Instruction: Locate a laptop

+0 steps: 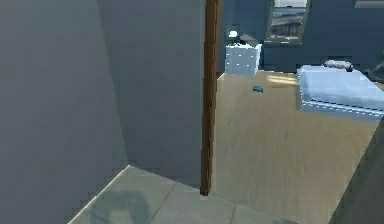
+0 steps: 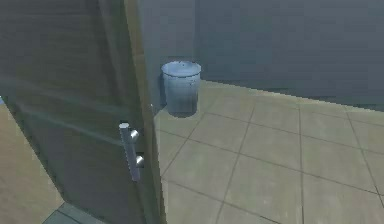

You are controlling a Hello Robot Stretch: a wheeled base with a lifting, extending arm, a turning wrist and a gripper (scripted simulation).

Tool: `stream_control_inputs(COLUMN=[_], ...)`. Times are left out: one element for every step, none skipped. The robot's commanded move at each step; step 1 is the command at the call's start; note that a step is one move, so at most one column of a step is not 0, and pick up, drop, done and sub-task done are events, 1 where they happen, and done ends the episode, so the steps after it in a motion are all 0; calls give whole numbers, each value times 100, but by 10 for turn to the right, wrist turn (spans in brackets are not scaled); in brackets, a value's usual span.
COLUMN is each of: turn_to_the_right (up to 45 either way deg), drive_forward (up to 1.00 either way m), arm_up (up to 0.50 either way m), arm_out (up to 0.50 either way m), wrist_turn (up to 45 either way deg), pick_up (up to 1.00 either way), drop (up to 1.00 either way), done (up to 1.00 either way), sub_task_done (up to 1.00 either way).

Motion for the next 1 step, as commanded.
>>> stream_control_inputs(turn_to_the_right=[210], drive_forward=[0], arm_up=[0], arm_out=[0], wrist_turn=[0], pick_up=[0], drop=[0], done=[0], sub_task_done=[0])
